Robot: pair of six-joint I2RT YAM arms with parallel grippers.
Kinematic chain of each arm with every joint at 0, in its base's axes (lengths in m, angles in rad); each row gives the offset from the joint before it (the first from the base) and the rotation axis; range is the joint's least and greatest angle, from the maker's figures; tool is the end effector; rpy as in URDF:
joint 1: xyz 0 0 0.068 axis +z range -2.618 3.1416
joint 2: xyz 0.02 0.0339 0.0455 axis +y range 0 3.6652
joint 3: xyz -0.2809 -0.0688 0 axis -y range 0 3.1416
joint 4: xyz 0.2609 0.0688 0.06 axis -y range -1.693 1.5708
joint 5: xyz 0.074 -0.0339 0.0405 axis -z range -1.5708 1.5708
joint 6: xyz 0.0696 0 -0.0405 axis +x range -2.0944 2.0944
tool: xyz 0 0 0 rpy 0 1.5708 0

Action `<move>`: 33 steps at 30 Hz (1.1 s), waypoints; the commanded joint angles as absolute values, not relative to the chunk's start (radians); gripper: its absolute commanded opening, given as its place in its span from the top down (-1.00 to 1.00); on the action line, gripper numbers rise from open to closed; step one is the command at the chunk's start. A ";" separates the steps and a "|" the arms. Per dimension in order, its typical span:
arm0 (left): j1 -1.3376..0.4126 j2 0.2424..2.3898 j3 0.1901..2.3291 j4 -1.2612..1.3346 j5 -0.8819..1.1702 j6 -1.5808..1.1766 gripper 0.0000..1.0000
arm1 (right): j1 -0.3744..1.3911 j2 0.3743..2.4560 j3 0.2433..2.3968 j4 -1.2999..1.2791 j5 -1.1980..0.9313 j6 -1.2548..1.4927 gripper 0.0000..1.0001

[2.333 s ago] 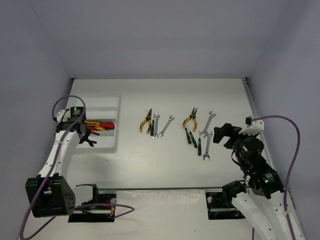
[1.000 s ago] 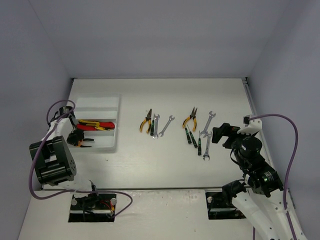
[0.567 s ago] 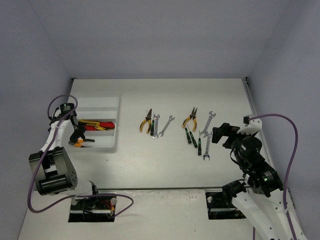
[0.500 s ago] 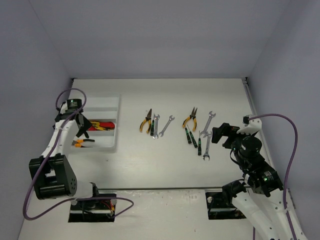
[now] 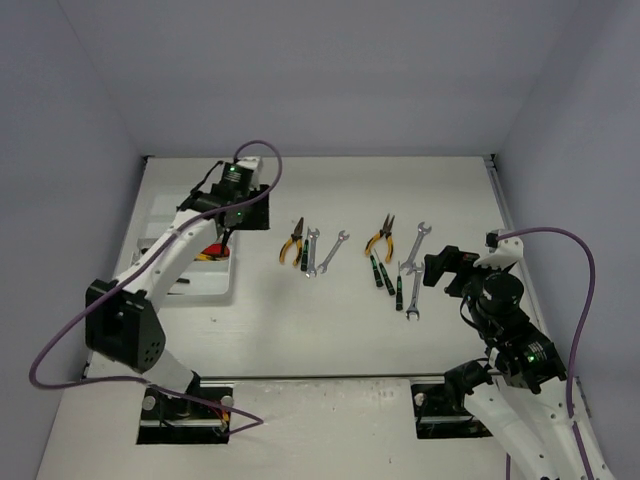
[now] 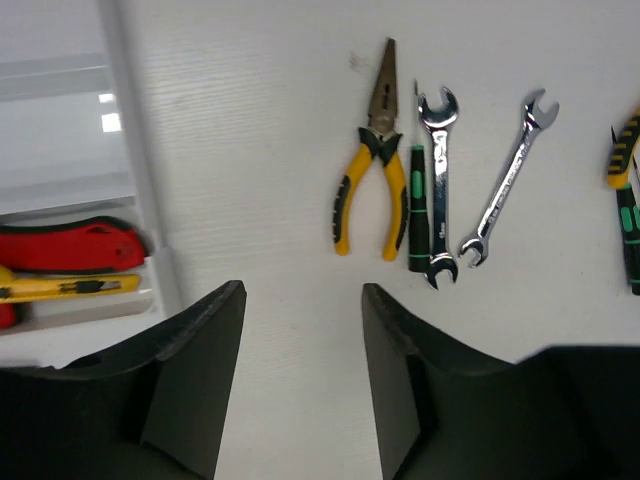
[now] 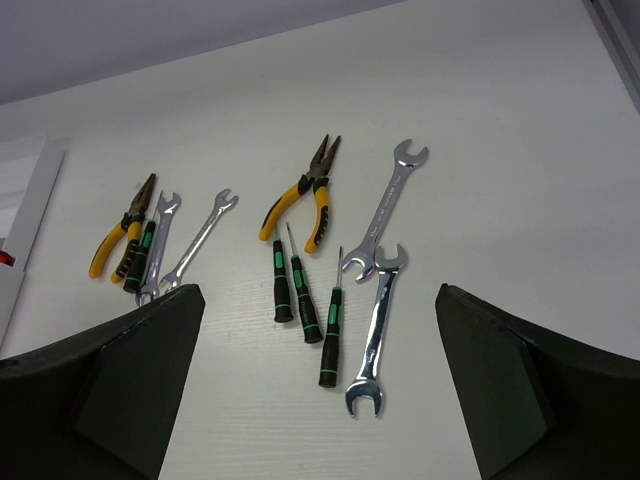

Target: Sort the tools into containers

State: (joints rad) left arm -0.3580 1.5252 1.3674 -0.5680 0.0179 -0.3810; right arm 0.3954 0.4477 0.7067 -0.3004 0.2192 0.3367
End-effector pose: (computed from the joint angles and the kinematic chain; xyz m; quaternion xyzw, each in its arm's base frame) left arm 0.3570 -0.1349 0.3171 -0.0068 0.9120 -0.1557 0.3794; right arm 0.1400 0.0420 0.3540 0.0546 0.7192 0.1726 0.6708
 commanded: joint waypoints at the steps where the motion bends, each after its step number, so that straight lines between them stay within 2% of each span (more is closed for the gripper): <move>1: -0.433 1.640 1.470 -0.542 0.066 -0.293 0.05 | 0.406 0.449 0.712 -0.244 0.221 0.334 -1.00; 7: -0.463 1.802 1.573 -0.543 0.094 -0.288 -0.12 | 0.410 0.452 0.710 -0.244 0.219 0.334 -1.00; 17: -0.466 2.021 1.692 -0.571 0.074 -0.261 -0.08 | 0.414 0.462 0.710 -0.244 0.219 0.337 -1.00; 29: -0.466 2.139 1.728 -0.578 0.079 -0.249 0.39 | 0.416 0.463 0.709 -0.244 0.224 0.339 -1.00; 33: -0.465 2.148 1.728 -0.575 0.081 -0.242 0.72 | 0.416 0.466 0.709 -0.244 0.223 0.340 -1.00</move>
